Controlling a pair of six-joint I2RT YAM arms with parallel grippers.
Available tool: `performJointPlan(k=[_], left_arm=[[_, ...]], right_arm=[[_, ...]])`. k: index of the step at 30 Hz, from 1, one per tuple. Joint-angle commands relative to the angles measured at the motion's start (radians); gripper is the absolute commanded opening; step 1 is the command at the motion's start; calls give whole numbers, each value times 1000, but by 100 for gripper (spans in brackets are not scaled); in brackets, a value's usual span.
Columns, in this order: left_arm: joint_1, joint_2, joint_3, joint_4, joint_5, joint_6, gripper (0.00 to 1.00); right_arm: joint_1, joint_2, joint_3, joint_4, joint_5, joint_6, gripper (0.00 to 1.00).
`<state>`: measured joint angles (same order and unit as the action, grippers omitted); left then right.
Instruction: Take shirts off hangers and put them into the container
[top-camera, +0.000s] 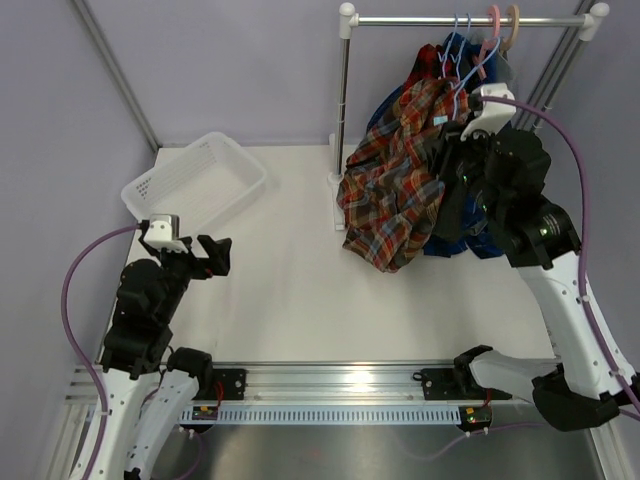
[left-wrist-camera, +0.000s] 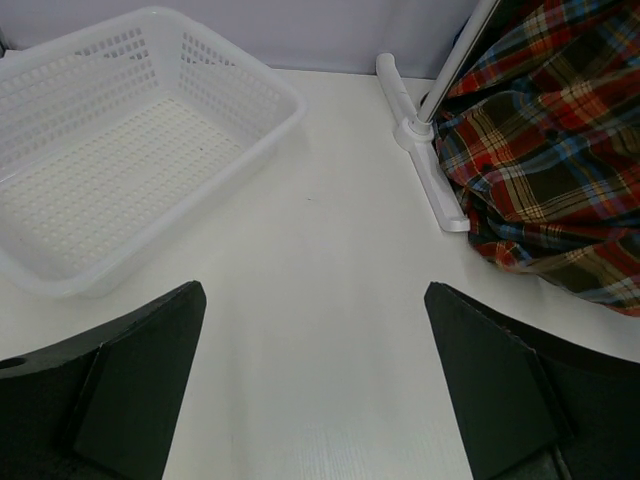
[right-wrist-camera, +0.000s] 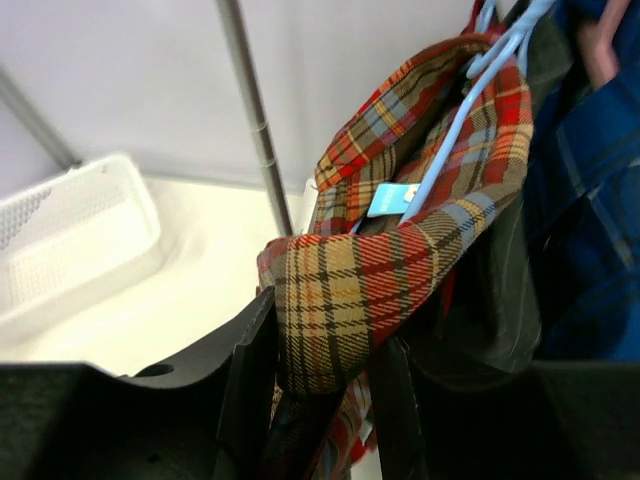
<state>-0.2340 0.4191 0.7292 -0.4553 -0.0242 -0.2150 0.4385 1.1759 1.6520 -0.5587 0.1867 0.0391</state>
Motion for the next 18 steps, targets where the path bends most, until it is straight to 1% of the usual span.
performJointPlan(k=[1,5,6,8,9,12,13,15,17,18], left_arm=[[-5,12,64,49,53,-21,99],[-7,36,107,50,92,-53,99],[-5,44,119,52,107,-61,99],[-5,76,165,55,157,-98,99],[-5,92,185,61,183,-110,99],[-5,177,277,93,329,-181,99],[-5,232,306,113,363,-194,99],[-11,289,409,124,418,-239,99],[-40,375,485,129,428,-257,99],[-59,401,559,130,412,-268,99]], right_arm=[[5,-102,-132,40,-102,-54,0],[3,-174,-182,-10,-260,-79,0],[3,-192,-208,-15,-336,-88,0],[5,-231,-260,-29,-418,-103,0],[5,-237,-271,-39,-517,-110,0],[11,-239,-305,-29,-688,-120,0],[19,-233,-308,-26,-705,-130,0],[63,-208,-310,-18,-728,-143,0],[107,-190,-307,5,-728,-140,0],[118,-171,-304,29,-739,-139,0]])
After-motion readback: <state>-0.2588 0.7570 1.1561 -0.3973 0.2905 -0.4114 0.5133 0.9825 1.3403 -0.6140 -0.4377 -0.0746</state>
